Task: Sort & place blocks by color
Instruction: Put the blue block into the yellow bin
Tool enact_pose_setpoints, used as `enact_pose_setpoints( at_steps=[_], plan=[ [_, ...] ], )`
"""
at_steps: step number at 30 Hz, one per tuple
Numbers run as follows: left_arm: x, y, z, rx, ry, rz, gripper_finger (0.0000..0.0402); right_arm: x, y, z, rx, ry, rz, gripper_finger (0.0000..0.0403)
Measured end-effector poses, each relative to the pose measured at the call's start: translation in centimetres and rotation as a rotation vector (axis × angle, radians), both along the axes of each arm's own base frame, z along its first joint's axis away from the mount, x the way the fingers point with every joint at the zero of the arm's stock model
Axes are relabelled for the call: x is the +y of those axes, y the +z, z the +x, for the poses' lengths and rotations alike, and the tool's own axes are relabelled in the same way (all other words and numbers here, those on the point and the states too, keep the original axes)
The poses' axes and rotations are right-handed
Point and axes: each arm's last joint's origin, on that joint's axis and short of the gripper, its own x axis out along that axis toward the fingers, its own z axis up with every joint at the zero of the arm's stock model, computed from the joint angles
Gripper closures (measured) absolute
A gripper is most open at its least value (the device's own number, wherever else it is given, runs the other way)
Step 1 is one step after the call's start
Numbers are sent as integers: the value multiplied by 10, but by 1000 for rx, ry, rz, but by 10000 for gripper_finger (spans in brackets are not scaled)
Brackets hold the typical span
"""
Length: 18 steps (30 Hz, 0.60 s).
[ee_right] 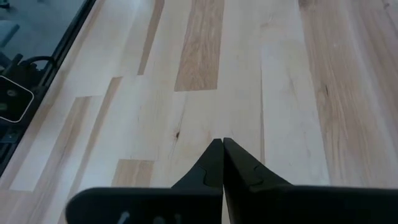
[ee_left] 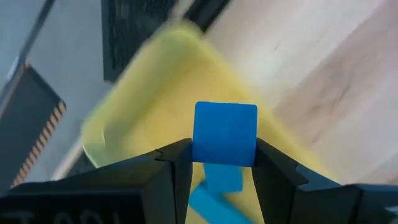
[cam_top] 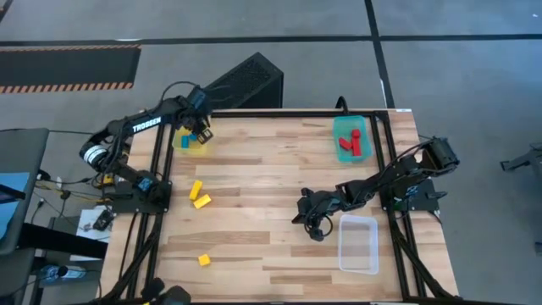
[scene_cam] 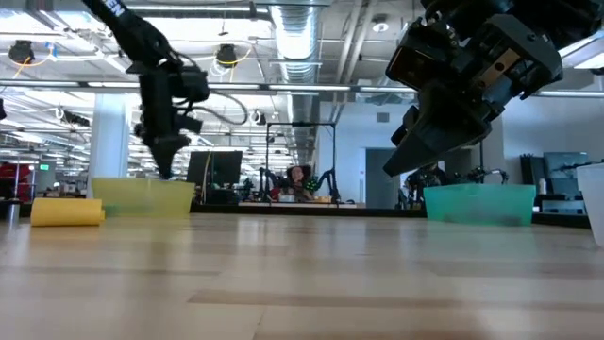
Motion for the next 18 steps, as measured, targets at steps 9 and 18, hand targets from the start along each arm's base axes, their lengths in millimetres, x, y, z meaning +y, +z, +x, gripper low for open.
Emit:
enact_pose_setpoints(
  at_steps=[9, 18],
  plan=[
    [2, -11, -12, -11, 102, -15, 287, -3, 2, 2, -20, -8, -2, 383],
    [4, -11, -13, -41, 236, 20, 225, -1, 1, 1, -15, -1, 0, 384]
  ],
)
